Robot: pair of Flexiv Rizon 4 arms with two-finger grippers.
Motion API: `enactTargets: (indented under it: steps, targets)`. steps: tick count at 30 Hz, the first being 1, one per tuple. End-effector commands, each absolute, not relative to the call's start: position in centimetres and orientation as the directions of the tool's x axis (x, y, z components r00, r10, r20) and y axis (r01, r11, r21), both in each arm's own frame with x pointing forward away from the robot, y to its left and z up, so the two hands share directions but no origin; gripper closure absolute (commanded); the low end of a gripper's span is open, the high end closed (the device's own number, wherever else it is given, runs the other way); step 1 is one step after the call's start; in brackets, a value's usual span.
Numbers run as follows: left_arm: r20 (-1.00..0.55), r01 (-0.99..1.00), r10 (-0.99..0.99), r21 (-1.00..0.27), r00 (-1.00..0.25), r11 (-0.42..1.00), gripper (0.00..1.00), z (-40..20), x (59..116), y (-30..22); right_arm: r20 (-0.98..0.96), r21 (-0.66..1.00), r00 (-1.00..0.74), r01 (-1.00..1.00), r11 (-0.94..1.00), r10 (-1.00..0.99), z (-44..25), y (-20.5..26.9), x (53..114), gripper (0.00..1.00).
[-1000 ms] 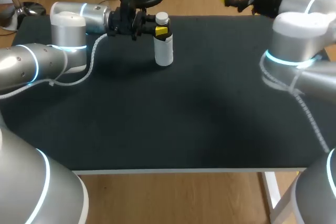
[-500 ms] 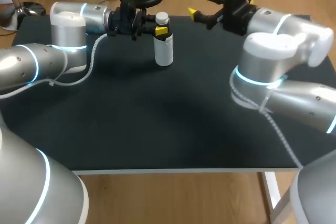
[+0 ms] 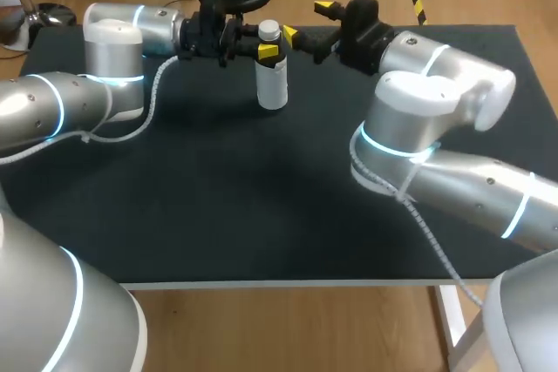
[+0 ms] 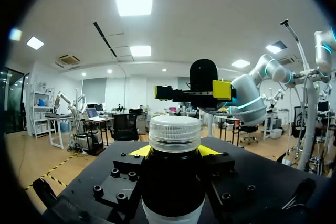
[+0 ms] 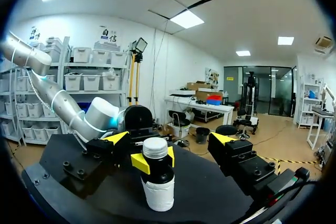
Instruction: Unscrew the bottle cap
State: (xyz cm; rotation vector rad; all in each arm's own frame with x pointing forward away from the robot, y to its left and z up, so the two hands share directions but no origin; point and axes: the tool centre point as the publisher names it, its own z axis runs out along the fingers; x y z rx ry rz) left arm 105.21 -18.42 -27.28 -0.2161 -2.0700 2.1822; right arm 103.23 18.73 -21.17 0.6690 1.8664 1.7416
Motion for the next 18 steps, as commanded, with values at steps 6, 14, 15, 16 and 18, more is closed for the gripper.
enactTargets:
  steps: [6,14,15,16,18]
  targets:
    - [-0.019,0.009,0.184,-0.999,-0.983,-0.053,1.00,-27.2,105.0,-18.5,-0.018,1.000,-0.771,-0.006,0.021,0.636,-21.9,21.3,102.7,0.00]
    - [-0.019,0.009,0.184,-0.999,-0.983,-0.053,1.00,-27.2,105.0,-18.5,-0.011,1.000,-0.797,0.005,0.024,0.603,-22.1,22.8,102.3,0.00]
    - [-0.019,0.009,0.184,-0.999,-0.983,-0.053,1.00,-27.2,105.0,-18.5,-0.010,1.000,-0.800,0.006,0.025,0.600,-22.1,22.9,102.3,0.00]
    - [-0.019,0.009,0.184,-0.999,-0.983,-0.053,1.00,-27.2,105.0,-18.5,-0.009,1.000,-0.804,0.009,0.027,0.595,-22.1,23.0,102.2,0.00]
    - [-0.019,0.009,0.184,-0.999,-0.983,-0.053,1.00,-27.2,105.0,-18.5,-0.008,0.999,-0.808,0.012,0.030,0.589,-22.2,23.2,102.2,0.00]
